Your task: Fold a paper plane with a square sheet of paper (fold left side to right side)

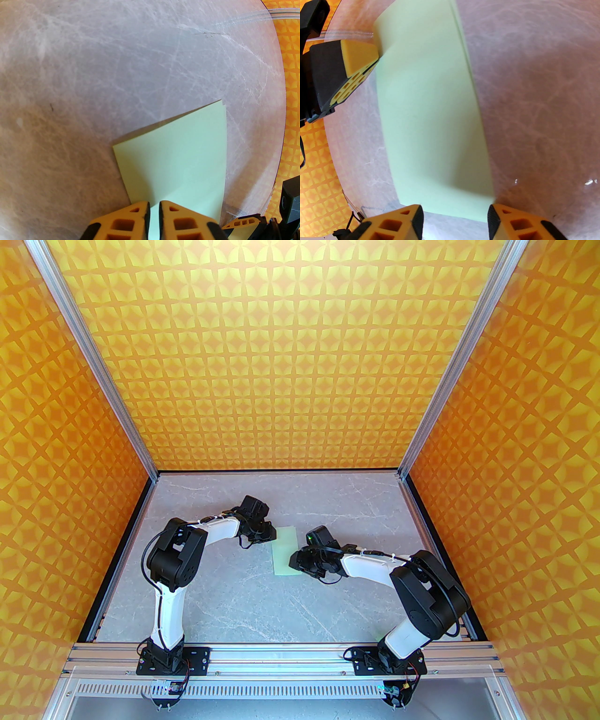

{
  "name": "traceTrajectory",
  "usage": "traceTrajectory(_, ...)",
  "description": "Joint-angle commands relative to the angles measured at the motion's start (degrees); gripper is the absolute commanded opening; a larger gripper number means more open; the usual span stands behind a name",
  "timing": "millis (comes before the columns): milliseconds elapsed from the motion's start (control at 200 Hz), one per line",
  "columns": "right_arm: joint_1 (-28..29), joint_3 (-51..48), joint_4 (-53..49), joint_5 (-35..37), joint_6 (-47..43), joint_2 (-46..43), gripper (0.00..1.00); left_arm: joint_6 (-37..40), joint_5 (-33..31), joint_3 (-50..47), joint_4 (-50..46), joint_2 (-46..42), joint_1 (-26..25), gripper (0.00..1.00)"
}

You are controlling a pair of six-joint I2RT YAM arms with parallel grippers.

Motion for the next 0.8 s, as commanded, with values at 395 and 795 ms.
traceTrajectory(395,-0.11,-0.09,-7.74,4.46,-0.81,-1.80,0.50,-0.61,-1.54,-3.60,-1.92,0.29,-0.78,0.18)
traceTrajectory(795,0.01,-0.03,-0.04,-0.57,0.72,-0.13,0.50,-0.92,-1.18,-4.02,-1.29,0.13,-0.83,0.18)
